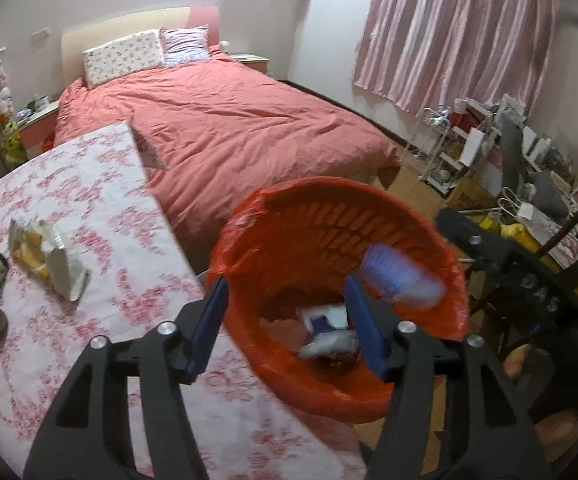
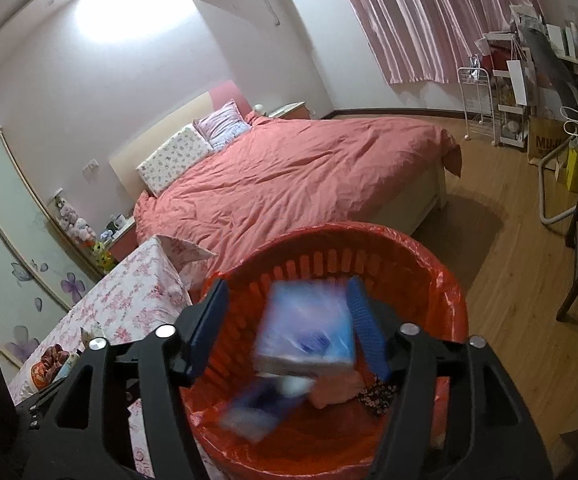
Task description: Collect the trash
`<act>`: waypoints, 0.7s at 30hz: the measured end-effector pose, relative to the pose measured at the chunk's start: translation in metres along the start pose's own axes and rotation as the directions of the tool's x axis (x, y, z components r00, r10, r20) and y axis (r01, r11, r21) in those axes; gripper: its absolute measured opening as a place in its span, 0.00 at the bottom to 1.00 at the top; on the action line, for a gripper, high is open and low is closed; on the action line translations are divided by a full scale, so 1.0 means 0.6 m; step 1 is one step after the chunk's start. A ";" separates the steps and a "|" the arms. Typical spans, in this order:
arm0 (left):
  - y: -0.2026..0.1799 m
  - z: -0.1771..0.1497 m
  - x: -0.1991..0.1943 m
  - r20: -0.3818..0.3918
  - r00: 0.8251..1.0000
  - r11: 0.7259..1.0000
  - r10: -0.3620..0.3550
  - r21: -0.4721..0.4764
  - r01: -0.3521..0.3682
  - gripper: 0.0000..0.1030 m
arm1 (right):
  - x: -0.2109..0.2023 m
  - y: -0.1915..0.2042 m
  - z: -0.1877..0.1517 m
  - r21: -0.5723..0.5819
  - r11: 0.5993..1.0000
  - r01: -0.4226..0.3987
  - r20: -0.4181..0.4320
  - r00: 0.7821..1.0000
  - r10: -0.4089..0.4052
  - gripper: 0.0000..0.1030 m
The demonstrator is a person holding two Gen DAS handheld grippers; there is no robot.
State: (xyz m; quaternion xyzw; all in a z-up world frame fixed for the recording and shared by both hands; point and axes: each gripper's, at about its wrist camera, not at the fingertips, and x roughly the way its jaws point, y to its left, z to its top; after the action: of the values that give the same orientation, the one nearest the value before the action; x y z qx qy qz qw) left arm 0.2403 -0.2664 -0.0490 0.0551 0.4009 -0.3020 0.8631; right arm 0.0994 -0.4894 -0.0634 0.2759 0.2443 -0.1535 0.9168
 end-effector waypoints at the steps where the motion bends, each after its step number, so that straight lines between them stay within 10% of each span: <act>1: 0.009 0.000 -0.001 -0.002 1.000 1.000 0.012 -0.006 -0.012 0.62 | -0.002 0.000 0.001 -0.001 1.000 0.003 -0.001 1.000 -0.003 0.63; 8: 0.063 -0.022 -0.034 0.014 0.990 0.989 0.144 -0.026 -0.143 0.83 | -0.009 0.019 0.005 -0.032 0.999 0.023 -0.004 1.000 -0.023 0.66; 21: 0.202 -0.079 -0.112 0.007 0.951 0.943 0.308 -0.132 -0.304 0.88 | -0.012 0.101 -0.027 -0.177 0.984 -0.020 -0.056 0.998 0.011 0.66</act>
State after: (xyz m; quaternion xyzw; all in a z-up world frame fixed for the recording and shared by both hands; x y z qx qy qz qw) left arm 0.2445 -0.1200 -0.0499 0.0565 0.3944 -0.1385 0.9067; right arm 0.1128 -0.4305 -0.0456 0.1992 0.2801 -0.1164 0.9318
